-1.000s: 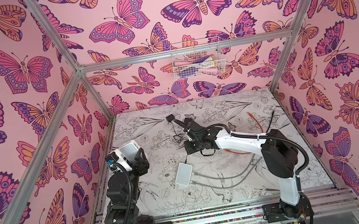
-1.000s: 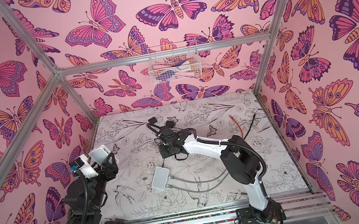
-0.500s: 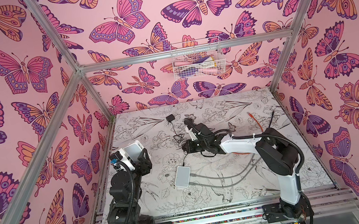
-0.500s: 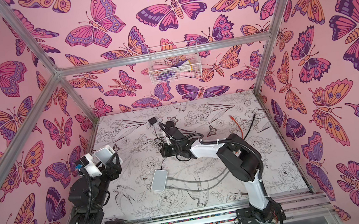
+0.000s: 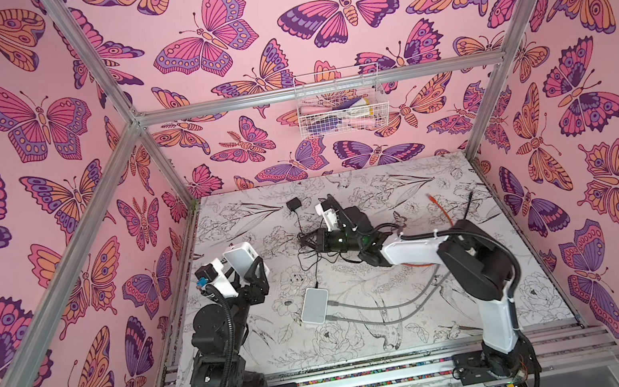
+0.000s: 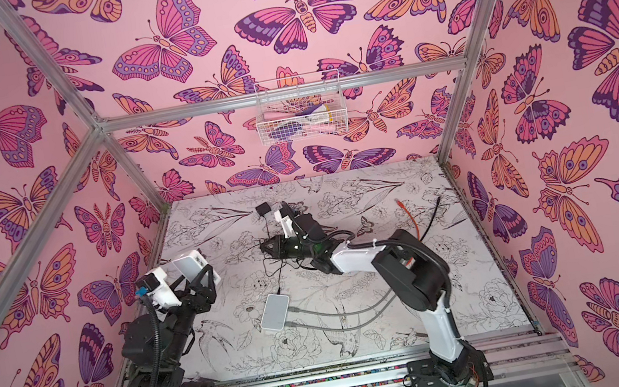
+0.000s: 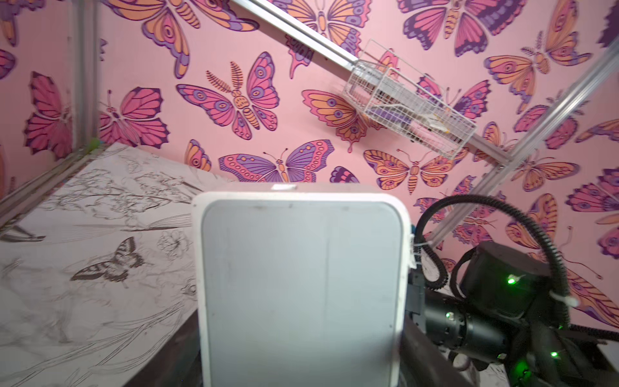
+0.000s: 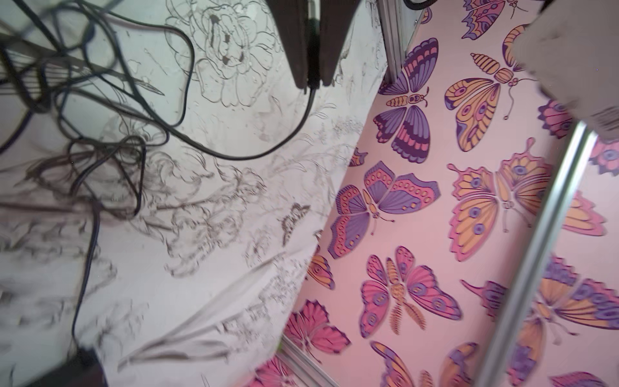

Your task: Insert the plug into the switch port

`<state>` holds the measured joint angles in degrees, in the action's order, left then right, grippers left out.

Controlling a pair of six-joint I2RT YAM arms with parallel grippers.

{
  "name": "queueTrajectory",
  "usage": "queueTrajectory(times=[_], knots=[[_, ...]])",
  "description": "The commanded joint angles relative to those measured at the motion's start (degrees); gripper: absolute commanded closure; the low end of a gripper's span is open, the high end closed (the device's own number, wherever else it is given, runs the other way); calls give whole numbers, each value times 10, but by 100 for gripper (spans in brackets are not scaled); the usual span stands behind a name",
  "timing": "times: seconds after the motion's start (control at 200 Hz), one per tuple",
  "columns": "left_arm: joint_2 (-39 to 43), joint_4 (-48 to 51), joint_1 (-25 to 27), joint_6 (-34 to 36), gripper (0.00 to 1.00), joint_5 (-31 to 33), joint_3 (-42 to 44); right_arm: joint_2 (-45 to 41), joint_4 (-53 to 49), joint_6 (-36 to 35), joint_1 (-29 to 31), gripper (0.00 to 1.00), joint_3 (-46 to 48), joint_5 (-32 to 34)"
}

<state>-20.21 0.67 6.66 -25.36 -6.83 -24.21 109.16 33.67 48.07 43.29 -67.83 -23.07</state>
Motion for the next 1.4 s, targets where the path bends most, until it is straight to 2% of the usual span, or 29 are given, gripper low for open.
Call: queueTrajectory(times=[0.0,0.13,0.21,0.296,0.321,0.386,0.446,0.551,0.726,0.927,1.042,1.393], knots=[[-18,-110,6,-14,100,-80,29,-110,3,-72,-10,100,39,21],[-57,-154,42,14,100,-118,31,-202,-18,-124,-14,100,98,33],[-72,-186,99,64,100,-122,41,-246,-15,-141,-19,100,134,31],[-87,-208,179,151,100,-109,48,-275,8,-148,-25,100,166,17],[-91,-224,203,176,100,-108,76,-281,15,-148,-28,100,172,8],[-105,-285,255,227,100,-113,111,-290,31,-148,-31,100,183,-26],[-125,-370,280,250,100,-133,155,-295,44,-147,-31,100,189,-66],[-180,-507,288,250,100,-187,198,-302,82,-130,-31,100,205,-115],[-239,-613,291,223,100,-212,221,-328,154,-105,-31,100,251,-121],[-253,-627,297,199,100,-219,214,-372,146,-129,-30,100,277,-128],[-237,-627,315,193,100,-196,222,-390,140,-142,-30,100,278,-118],[-212,-612,333,175,100,-189,228,-353,186,-122,-30,100,261,-155]])
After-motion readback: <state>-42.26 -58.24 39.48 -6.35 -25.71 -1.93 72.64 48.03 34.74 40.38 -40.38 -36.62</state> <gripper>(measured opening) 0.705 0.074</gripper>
